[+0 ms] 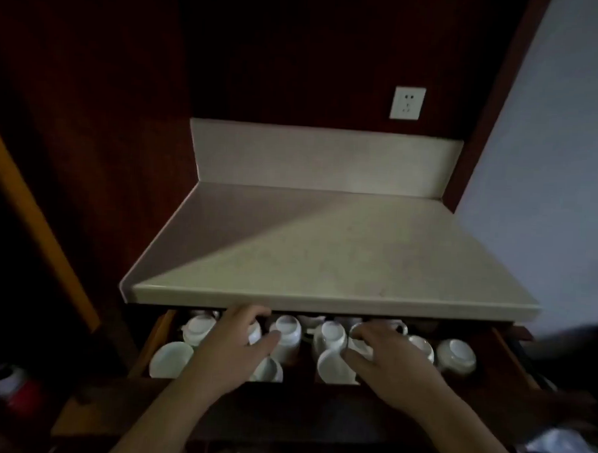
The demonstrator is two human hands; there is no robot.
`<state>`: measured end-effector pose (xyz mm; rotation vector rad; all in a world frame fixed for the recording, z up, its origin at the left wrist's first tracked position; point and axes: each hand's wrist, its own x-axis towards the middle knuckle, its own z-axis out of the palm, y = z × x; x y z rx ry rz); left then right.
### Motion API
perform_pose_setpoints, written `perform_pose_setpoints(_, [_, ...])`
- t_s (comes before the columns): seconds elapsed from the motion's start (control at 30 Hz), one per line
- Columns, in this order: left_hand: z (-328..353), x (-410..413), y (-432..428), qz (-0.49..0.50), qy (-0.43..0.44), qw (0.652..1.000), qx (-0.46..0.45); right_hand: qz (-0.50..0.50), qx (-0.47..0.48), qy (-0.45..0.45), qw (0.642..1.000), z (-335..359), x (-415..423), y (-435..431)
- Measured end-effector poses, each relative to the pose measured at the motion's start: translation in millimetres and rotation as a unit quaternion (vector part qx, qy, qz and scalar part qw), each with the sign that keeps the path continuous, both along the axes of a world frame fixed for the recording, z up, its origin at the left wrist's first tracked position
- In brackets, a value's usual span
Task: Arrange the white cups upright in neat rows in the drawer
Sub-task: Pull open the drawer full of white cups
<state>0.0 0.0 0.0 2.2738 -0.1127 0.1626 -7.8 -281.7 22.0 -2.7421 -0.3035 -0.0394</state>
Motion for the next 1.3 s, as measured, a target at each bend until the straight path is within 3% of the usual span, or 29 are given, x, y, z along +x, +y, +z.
perform_pose_setpoints(0.13, [-37, 8, -14, -0.063, 0.092, 0.976, 0.186, -0.019, -0.078, 0.111, 0.991, -36, 7, 17])
perform_pose_setpoints(0.23, [-51, 10, -15, -0.1, 0.091, 0.959, 0.251, -0.043, -0.101, 0.109, 0.988, -54, 10, 15])
perform_pose_setpoints(0.57, [-51, 2, -15, -0.119, 0.111, 0.945, 0.285, 0.007, -0.181, 0.135, 0.974, -57, 5, 16])
perform_pose_setpoints(1.3, [-51, -111, -28, -0.089, 0.139, 0.944, 0.285, 0.057, -0.122, 0.172, 0.976, -64, -98, 0])
